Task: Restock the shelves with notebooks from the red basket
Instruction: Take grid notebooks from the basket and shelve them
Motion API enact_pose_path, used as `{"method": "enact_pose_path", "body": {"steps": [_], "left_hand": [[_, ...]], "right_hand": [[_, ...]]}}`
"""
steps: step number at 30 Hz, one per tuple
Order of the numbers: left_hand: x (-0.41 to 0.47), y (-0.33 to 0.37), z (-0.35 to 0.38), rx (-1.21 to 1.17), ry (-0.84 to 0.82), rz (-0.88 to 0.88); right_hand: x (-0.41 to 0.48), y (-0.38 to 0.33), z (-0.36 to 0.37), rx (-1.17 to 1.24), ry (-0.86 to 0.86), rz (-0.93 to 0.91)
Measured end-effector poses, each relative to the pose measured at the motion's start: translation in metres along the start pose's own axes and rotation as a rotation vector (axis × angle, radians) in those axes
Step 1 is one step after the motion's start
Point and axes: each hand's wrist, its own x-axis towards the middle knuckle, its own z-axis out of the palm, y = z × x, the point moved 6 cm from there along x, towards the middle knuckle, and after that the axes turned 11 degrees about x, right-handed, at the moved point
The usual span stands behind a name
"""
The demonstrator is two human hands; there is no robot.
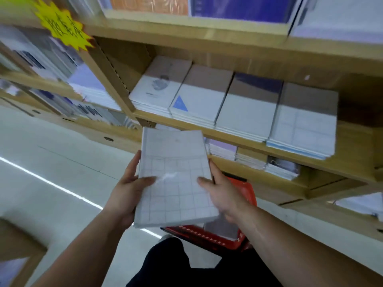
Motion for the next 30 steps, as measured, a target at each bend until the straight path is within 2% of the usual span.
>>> {"method": "enact_pose_path", "body": {"steps": [4,10,17,22,27,30], "left_hand": [[0.002,0.024,0.004,-0.023,-0.030,0.029],[0.074,0.073,-0.023,0.009,-0.227,0.144],[0.178,0.120,-0.099,0.054,-0.393,0.071],[0.228,0.146,-0.107,0.087,-0.478,0.110],[0.270,0.169,-0.090,0.256,-0.369,0.224],[0.280,0.157,-0.088,0.459,-0.259,0.214]], "right_hand": [[-0.006,-0.040,0.006,0.013,0.054,-0.080],[0.040,-0.080,0.046,0.017,0.187,-0.178],[0.099,-0.116,0.127,0.063,0.402,-0.230],[0.139,-0.134,0.143,0.084,0.499,-0.220],[0.188,-0.155,0.121,0.097,0.562,-0.239],[0.218,-0.154,0.110,0.124,0.595,-0.225]]}}
